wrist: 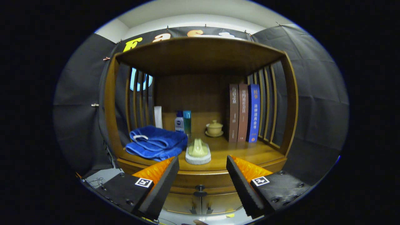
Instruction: Pull open the drawer, take out the items inside it, and place them on the countertop above the cabinet.
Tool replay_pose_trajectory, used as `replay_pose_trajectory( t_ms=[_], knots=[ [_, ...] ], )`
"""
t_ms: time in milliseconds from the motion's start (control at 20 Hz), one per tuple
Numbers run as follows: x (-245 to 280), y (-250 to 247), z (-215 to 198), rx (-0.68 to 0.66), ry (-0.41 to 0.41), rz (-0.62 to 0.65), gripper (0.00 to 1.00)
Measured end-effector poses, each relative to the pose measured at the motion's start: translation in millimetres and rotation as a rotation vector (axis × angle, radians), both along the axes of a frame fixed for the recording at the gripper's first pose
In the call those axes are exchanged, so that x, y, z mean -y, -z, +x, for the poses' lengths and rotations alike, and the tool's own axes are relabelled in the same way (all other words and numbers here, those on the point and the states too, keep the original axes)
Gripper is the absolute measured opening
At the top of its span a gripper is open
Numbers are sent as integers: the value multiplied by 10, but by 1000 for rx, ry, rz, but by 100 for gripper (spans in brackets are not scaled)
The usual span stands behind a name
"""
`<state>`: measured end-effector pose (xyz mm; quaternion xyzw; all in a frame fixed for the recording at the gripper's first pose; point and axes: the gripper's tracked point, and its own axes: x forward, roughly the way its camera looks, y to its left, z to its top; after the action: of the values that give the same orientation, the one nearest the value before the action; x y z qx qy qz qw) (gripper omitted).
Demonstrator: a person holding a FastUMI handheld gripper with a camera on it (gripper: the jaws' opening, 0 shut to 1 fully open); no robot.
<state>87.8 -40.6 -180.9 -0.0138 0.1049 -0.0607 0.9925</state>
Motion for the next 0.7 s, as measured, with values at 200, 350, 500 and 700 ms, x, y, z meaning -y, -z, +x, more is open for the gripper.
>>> replay_pose_trajectory(
  t_ms=[200,350,500,700],
  knots=[
    [24,-538,-101,19,16,-49,99],
    [-43,-862,-185,26,5,-67,99],
    [-74,-1097,-260,23,0,-50,98],
    [-135,-1376,-349,41,-9,-31,98]
  ],
)
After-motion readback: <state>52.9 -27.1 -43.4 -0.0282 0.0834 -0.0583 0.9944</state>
